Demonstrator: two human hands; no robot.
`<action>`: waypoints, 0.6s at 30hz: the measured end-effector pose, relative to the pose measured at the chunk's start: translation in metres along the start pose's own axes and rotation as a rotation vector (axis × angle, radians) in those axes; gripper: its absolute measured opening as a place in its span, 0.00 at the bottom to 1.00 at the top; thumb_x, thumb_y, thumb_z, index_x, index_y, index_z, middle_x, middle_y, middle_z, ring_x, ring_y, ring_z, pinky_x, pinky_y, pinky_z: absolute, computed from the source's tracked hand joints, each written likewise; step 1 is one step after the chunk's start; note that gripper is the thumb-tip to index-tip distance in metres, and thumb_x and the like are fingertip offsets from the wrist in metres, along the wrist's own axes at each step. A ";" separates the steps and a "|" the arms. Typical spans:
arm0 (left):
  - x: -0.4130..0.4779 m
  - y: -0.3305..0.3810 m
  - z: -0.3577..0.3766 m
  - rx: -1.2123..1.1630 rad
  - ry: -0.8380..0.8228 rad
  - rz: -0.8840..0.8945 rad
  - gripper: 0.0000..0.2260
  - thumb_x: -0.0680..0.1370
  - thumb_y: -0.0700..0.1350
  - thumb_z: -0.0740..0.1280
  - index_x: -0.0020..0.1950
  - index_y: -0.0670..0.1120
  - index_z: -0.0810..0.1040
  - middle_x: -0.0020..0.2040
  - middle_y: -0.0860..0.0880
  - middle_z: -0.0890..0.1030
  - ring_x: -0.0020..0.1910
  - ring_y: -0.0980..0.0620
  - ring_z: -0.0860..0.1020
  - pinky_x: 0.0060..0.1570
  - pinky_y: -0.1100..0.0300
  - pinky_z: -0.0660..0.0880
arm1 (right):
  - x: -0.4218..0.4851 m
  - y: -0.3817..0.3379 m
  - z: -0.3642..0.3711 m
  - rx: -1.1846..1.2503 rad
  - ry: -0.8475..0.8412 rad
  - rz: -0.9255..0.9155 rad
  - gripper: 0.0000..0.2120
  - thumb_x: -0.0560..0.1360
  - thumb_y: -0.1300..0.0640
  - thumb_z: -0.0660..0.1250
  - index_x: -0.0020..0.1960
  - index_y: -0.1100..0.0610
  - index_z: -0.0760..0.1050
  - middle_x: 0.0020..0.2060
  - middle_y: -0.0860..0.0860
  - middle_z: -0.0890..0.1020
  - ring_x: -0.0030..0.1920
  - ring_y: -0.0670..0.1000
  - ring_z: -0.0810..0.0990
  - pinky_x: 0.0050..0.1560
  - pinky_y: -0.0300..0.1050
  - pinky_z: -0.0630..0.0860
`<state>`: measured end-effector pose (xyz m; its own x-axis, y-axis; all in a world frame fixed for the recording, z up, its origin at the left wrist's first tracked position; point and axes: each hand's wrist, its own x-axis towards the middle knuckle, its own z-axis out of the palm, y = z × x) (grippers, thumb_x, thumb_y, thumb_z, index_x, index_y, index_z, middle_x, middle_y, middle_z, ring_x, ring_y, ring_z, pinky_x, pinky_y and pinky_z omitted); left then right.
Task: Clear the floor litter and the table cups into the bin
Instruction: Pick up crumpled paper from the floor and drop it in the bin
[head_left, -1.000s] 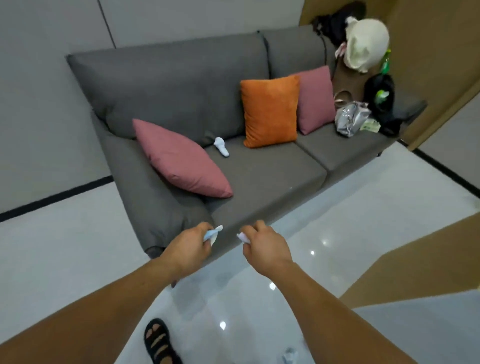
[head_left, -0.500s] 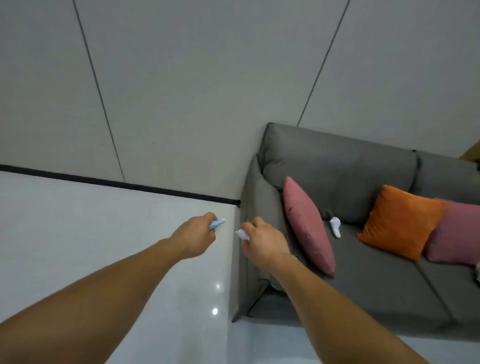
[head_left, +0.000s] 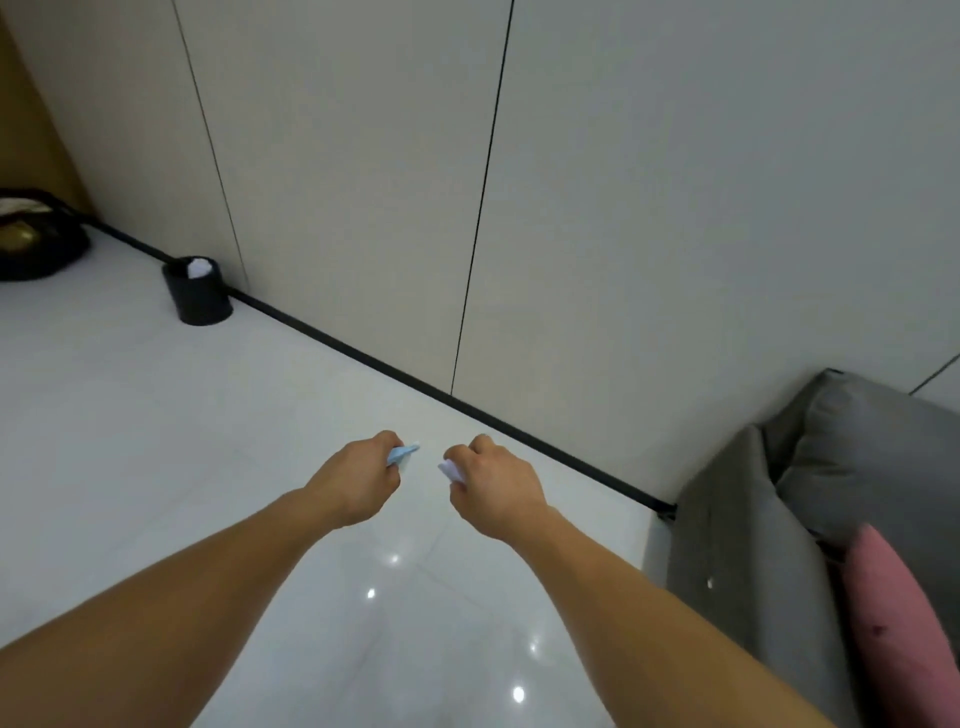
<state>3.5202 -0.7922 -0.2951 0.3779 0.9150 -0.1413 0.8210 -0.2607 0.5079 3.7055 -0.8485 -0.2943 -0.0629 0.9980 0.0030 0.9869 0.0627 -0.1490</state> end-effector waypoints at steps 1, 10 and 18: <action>0.010 -0.009 -0.007 0.001 0.012 -0.020 0.06 0.81 0.46 0.59 0.57 0.48 0.71 0.42 0.49 0.77 0.35 0.53 0.75 0.31 0.62 0.71 | 0.019 -0.004 0.001 -0.005 -0.012 -0.025 0.16 0.82 0.49 0.54 0.67 0.51 0.70 0.56 0.53 0.74 0.50 0.55 0.76 0.42 0.45 0.69; 0.118 -0.070 -0.074 0.012 0.124 -0.212 0.07 0.80 0.44 0.57 0.55 0.46 0.72 0.41 0.49 0.77 0.34 0.52 0.73 0.30 0.61 0.67 | 0.211 -0.002 0.001 -0.027 -0.080 -0.204 0.16 0.83 0.49 0.51 0.67 0.52 0.69 0.55 0.53 0.73 0.49 0.56 0.75 0.43 0.48 0.71; 0.192 -0.111 -0.127 -0.013 0.202 -0.355 0.06 0.80 0.43 0.57 0.54 0.47 0.72 0.40 0.49 0.77 0.34 0.52 0.74 0.31 0.59 0.68 | 0.352 -0.028 -0.010 0.009 -0.131 -0.343 0.16 0.83 0.49 0.51 0.66 0.52 0.69 0.56 0.53 0.72 0.49 0.56 0.76 0.46 0.48 0.73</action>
<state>3.4471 -0.5482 -0.2706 -0.0205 0.9898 -0.1407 0.8795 0.0848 0.4683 3.6571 -0.4988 -0.2792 -0.4093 0.9095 -0.0722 0.9036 0.3932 -0.1698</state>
